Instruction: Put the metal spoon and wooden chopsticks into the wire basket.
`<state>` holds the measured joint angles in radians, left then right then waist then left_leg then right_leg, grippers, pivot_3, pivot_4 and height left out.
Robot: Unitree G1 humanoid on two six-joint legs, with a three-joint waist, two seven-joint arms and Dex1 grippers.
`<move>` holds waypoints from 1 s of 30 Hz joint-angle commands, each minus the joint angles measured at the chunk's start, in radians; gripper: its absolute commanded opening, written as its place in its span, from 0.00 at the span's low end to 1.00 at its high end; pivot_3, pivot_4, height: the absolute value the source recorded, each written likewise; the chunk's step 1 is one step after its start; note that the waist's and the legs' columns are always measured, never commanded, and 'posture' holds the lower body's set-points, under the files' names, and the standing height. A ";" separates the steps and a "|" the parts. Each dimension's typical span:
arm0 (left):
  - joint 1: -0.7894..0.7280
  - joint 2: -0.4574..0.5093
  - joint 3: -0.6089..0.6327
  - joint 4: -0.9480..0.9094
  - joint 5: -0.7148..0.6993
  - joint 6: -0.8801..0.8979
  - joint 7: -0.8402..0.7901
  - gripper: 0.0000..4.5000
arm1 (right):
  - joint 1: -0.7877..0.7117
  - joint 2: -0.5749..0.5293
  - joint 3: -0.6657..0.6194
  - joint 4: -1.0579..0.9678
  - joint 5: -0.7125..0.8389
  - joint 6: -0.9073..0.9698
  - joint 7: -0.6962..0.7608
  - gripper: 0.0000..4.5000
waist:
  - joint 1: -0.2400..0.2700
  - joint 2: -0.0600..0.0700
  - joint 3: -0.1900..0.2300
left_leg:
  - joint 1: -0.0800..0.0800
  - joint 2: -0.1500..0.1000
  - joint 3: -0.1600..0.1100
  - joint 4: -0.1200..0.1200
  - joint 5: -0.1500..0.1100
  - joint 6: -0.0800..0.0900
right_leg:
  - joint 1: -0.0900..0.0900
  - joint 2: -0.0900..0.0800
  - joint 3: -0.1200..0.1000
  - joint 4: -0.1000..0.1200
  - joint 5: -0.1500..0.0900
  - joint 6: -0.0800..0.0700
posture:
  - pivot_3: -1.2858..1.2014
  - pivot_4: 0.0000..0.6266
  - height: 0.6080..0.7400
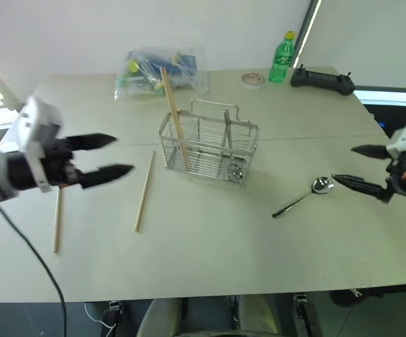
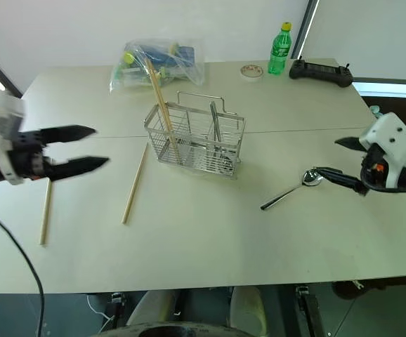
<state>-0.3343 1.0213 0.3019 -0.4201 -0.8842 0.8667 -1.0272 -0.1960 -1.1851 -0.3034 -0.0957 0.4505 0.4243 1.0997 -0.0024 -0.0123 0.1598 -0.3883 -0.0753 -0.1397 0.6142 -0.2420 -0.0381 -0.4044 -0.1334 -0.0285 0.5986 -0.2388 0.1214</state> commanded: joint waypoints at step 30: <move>-0.179 -0.086 -0.168 -0.142 -0.115 0.056 0.041 1.00 | -0.797 0.310 0.688 1.166 -0.724 -0.861 0.331 0.92 | -0.016 -0.001 0.002 | 0.005 -0.001 0.001 0.000 0.003 -0.005 | 0.003 0.002 0.003 0.005 0.004 0.004 | 0.52 0.24 0.71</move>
<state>-0.5129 0.9191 0.1054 -0.5342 -0.9799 0.9265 -0.9785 -0.9777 -0.8788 0.3972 1.0550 -0.2625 -0.4193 1.4376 -0.0179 -0.0130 0.1617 -0.3817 -0.0766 -0.1387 0.6147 -0.2391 -0.0426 -0.4005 -0.1311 -0.0255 0.6039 -0.2344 0.1256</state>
